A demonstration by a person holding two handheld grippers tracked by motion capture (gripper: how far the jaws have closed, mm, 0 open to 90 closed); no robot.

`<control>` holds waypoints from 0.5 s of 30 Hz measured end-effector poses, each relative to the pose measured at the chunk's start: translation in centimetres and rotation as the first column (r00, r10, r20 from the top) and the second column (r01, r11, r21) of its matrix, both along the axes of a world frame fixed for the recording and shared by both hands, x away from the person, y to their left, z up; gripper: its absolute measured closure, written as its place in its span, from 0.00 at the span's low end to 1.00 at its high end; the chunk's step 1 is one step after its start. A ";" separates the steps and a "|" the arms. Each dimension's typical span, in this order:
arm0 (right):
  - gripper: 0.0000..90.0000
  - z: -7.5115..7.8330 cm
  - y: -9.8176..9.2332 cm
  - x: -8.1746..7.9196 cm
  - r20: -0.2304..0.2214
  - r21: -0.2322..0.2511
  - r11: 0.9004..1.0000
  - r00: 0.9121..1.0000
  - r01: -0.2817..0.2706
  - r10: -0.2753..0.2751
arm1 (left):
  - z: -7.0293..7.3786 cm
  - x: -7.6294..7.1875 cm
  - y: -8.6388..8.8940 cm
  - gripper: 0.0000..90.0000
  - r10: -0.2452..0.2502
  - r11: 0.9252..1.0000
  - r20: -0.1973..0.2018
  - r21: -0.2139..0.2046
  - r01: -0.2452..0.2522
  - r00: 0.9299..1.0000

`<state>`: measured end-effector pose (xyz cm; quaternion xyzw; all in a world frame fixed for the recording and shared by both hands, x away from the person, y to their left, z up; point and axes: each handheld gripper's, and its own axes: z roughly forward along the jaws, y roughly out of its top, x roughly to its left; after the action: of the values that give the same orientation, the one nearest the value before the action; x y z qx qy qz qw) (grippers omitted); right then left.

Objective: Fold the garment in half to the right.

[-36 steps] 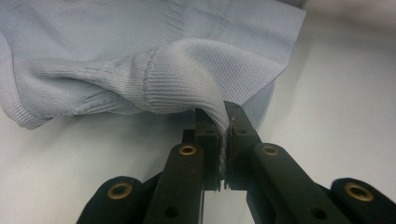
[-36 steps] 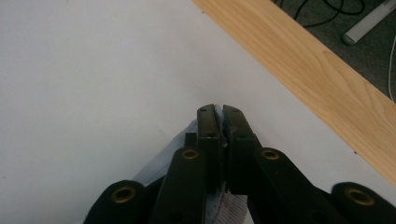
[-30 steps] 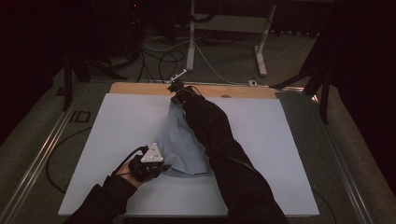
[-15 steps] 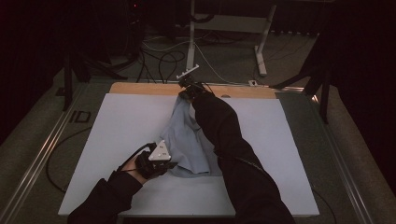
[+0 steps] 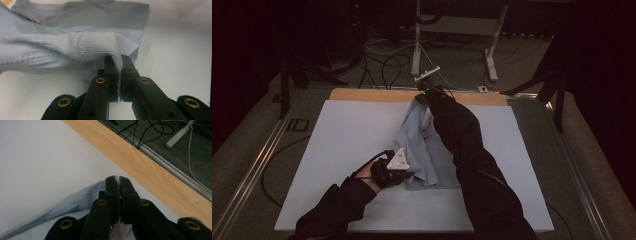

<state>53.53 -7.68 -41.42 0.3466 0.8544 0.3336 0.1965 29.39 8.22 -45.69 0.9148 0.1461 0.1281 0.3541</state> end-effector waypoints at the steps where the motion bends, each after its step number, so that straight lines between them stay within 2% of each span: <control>1: 0.97 0.1 -0.3 0.0 0.003 0.004 1.000 1.000 0.004 -0.004 | 0.0 0.1 -0.3 0.97 -0.005 1.000 0.001 0.001 0.005 1.000; 10: 0.97 0.3 -2.0 0.2 0.005 0.015 1.000 1.000 0.017 -0.017 | 0.2 0.5 -2.9 0.97 -0.051 0.998 0.024 0.022 0.051 0.998; 15: 0.97 0.1 -2.8 0.5 0.006 0.024 0.999 1.000 0.028 -0.028 | 0.0 0.8 -4.2 0.97 -0.070 0.997 0.017 0.030 0.069 0.997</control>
<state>54.02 -10.51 -41.32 0.3597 0.8448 0.3419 0.1998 30.20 4.07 -45.72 0.9232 0.1091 0.1264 0.3462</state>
